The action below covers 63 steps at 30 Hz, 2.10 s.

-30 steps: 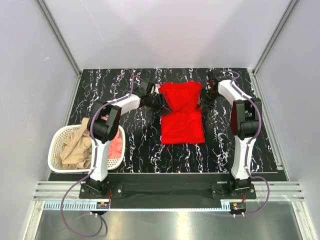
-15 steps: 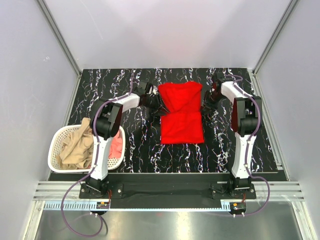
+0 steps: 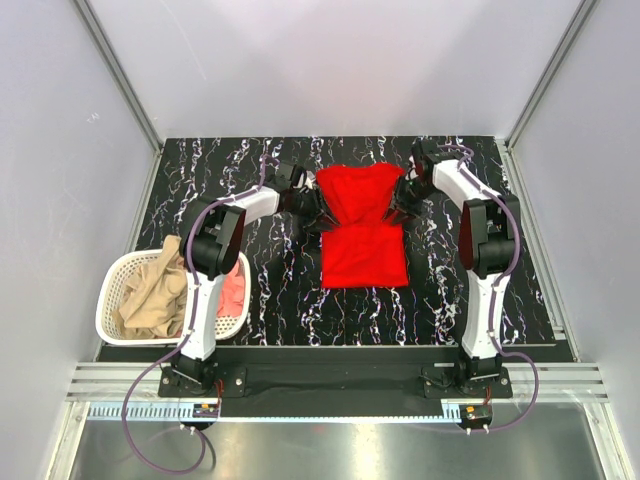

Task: Fold and stack the t-shirts
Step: Fold the tshirt

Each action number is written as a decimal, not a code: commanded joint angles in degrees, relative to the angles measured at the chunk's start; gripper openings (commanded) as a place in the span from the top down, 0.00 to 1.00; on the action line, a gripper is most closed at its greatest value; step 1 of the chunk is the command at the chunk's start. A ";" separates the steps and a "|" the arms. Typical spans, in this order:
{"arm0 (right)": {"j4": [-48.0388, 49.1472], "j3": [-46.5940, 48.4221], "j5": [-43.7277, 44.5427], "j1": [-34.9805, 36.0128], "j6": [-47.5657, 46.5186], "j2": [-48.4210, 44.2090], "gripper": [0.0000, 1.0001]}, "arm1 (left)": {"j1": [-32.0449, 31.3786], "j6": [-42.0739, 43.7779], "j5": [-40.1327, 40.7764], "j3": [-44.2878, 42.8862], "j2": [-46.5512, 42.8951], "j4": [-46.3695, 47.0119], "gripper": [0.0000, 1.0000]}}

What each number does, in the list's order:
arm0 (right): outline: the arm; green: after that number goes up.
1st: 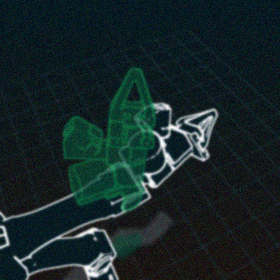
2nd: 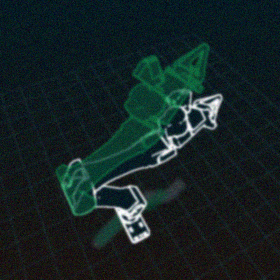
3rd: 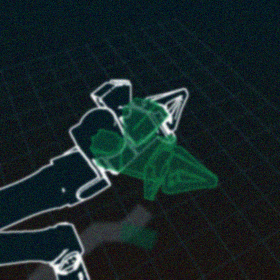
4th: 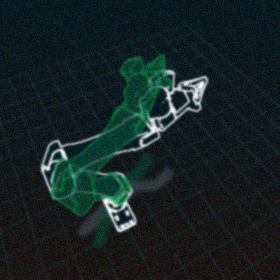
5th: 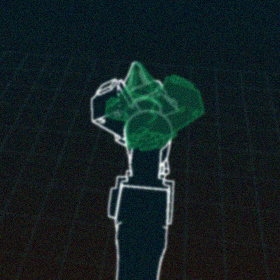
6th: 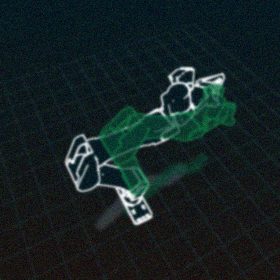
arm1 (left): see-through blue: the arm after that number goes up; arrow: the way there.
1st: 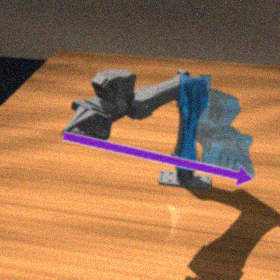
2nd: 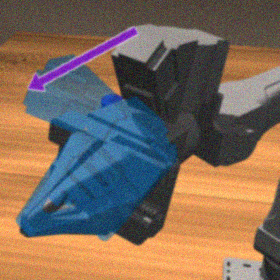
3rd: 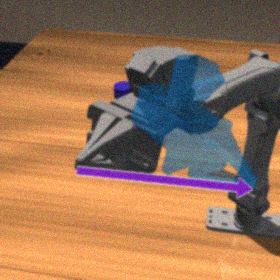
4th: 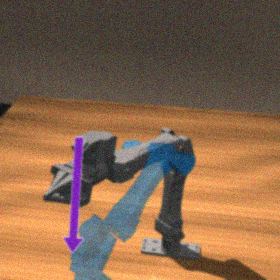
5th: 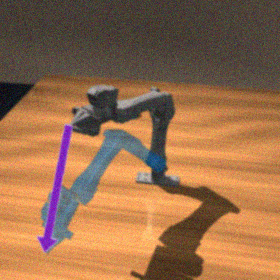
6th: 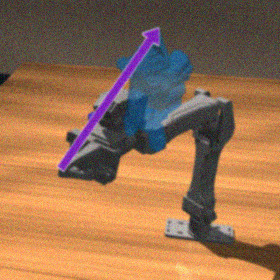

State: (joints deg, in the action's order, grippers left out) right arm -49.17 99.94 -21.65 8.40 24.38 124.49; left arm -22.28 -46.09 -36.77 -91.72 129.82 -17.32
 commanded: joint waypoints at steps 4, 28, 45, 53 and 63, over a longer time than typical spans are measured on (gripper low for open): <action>1.62 0.34 0.73 -0.49 -0.83 1.01 0.71 | 0.13 0.65 1.00 0.32 -1.32 -0.26 0.60; -6.47 -6.84 6.53 -3.39 -3.02 -11.97 0.31 | -0.39 16.02 8.56 -6.98 -15.11 -17.56 0.33; 8.47 -44.82 -5.07 -3.48 1.01 -32.20 0.27 | -8.30 -0.92 8.91 39.43 -41.76 -1.93 0.33; 12.78 -48.61 -4.46 -3.83 6.03 -31.23 0.29 | -9.71 -12.09 14.00 42.41 -39.56 -1.58 0.34; 13.75 -49.67 -2.08 -3.92 6.73 -32.20 0.31 | -10.67 -30.36 15.76 44.70 -34.81 4.22 0.36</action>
State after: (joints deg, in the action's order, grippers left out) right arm -36.69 50.74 -24.77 4.80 30.30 94.76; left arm -32.32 -68.18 -23.31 -47.35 94.89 -16.62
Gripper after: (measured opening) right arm 0.691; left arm 0.642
